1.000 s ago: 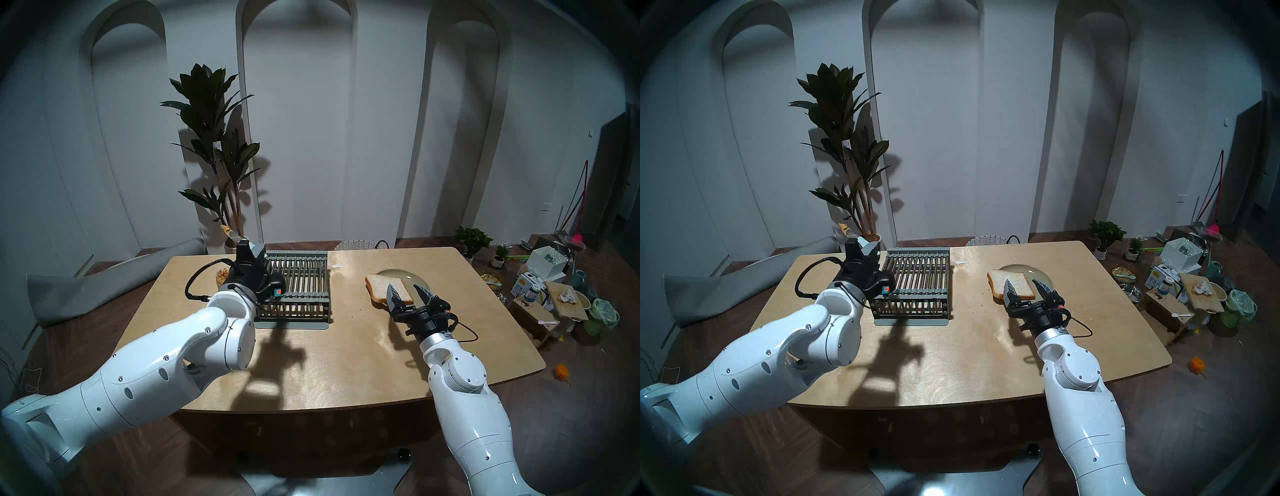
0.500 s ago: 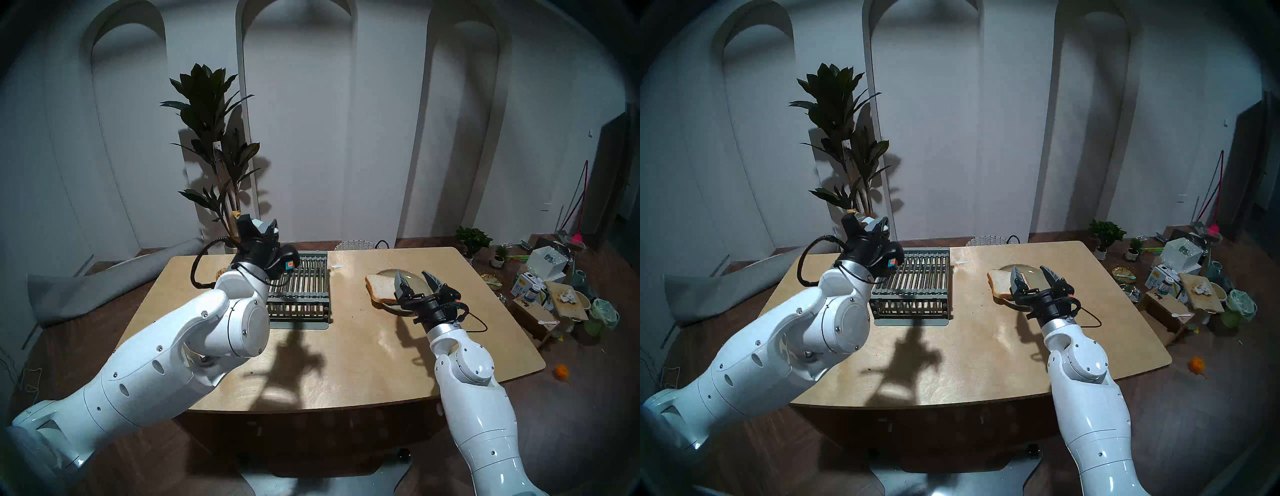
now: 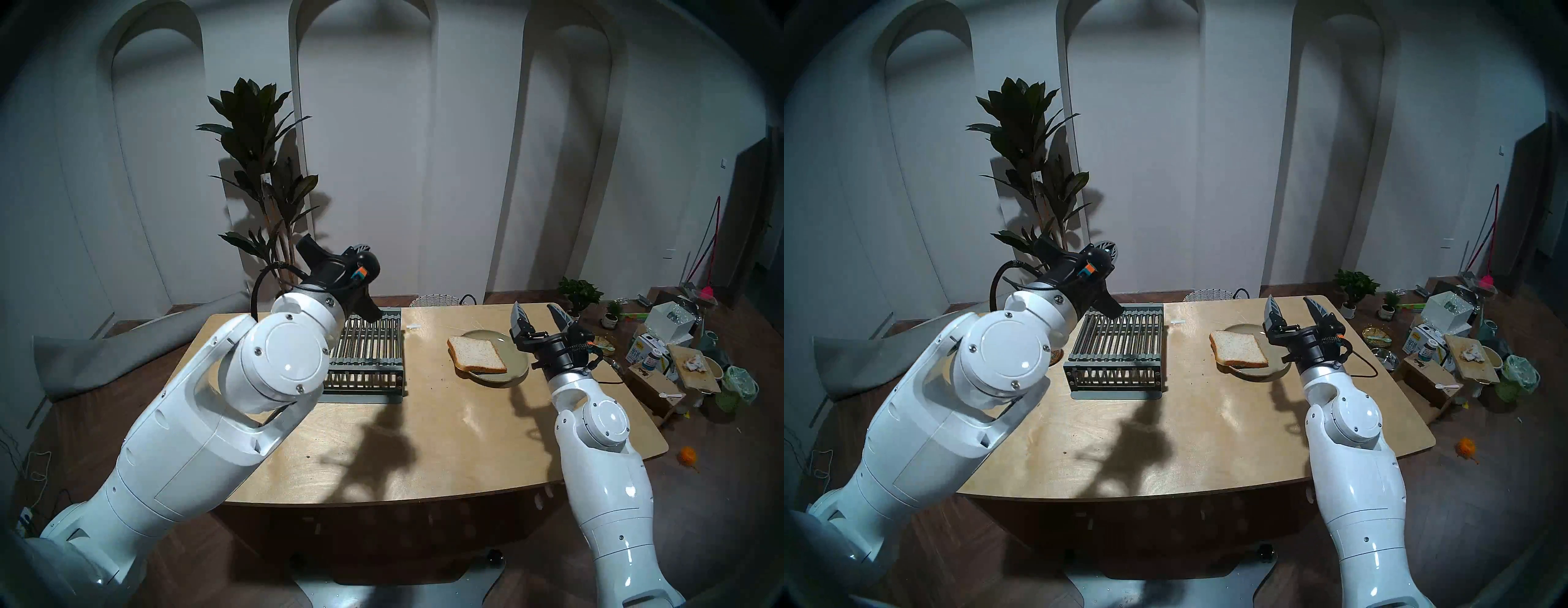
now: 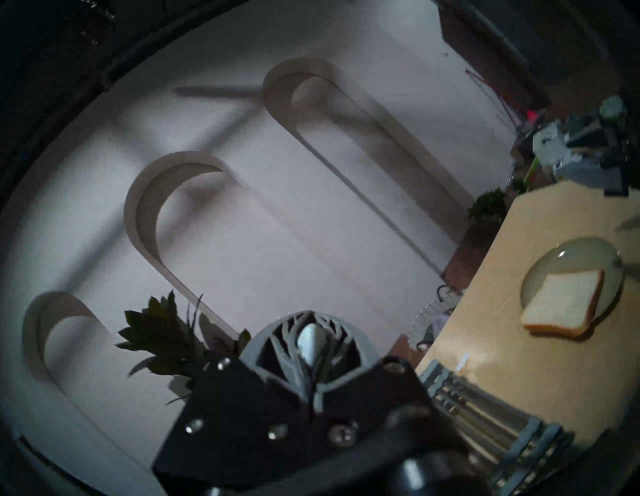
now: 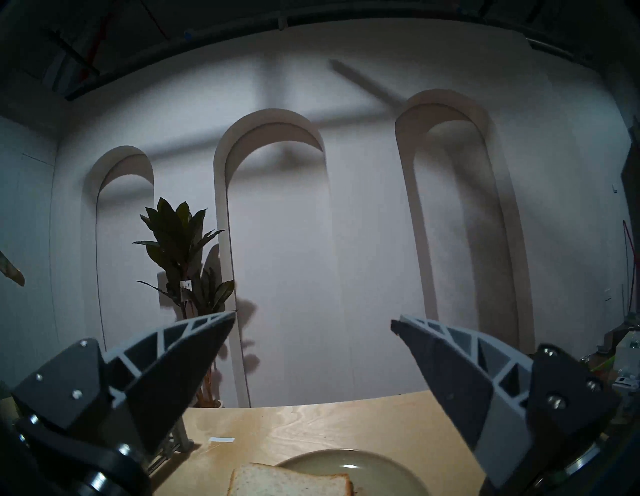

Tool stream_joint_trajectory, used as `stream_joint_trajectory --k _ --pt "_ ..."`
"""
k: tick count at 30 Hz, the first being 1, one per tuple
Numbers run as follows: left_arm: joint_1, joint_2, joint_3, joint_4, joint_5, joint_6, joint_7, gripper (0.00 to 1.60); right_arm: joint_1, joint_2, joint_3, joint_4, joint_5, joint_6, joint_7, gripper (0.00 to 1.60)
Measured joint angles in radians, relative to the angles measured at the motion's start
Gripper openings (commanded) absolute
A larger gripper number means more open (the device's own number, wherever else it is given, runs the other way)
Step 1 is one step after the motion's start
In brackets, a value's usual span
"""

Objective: Spread peanut butter over the slice of bread with the knife

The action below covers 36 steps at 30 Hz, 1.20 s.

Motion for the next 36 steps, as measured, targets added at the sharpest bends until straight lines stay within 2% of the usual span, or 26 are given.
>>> stream_joint_trajectory --k 5,10,13,18,22,23,25,28,30,36 --pt "0.025 -0.042 -0.089 -0.001 -0.148 -0.027 -0.03 0.0 0.012 0.02 0.01 0.009 -0.03 0.032 -0.022 1.6" --pt "0.047 -0.076 -0.161 0.014 -0.261 -0.048 -0.052 0.0 0.026 0.032 0.016 0.023 -0.048 0.079 -0.04 1.6" --pt "0.063 -0.11 -0.223 0.041 -0.361 -0.064 -0.072 0.0 0.045 0.046 0.026 0.04 -0.06 0.143 -0.059 1.6" --pt "0.075 -0.151 -0.277 0.082 -0.471 -0.076 -0.098 0.0 0.077 0.067 0.046 0.061 -0.069 0.244 -0.085 1.6" --pt "0.075 -0.18 -0.301 0.112 -0.54 -0.082 -0.117 0.0 0.098 0.082 0.06 0.074 -0.072 0.307 -0.101 1.6" --pt "0.074 -0.198 -0.31 0.131 -0.578 -0.085 -0.127 0.0 0.108 0.089 0.068 0.081 -0.072 0.343 -0.109 1.6" --pt "0.074 -0.206 -0.314 0.141 -0.596 -0.087 -0.132 0.0 0.113 0.091 0.072 0.084 -0.071 0.362 -0.112 1.6" --pt "0.069 -0.246 -0.325 0.189 -0.675 -0.092 -0.157 0.0 0.129 0.103 0.085 0.096 -0.059 0.447 -0.128 1.6" --pt "0.066 -0.259 -0.327 0.206 -0.7 -0.093 -0.164 0.0 0.132 0.106 0.089 0.097 -0.055 0.473 -0.133 1.6" --pt "0.041 -0.327 -0.326 0.303 -0.815 -0.095 -0.199 0.0 0.138 0.116 0.104 0.098 -0.025 0.618 -0.157 1.6"
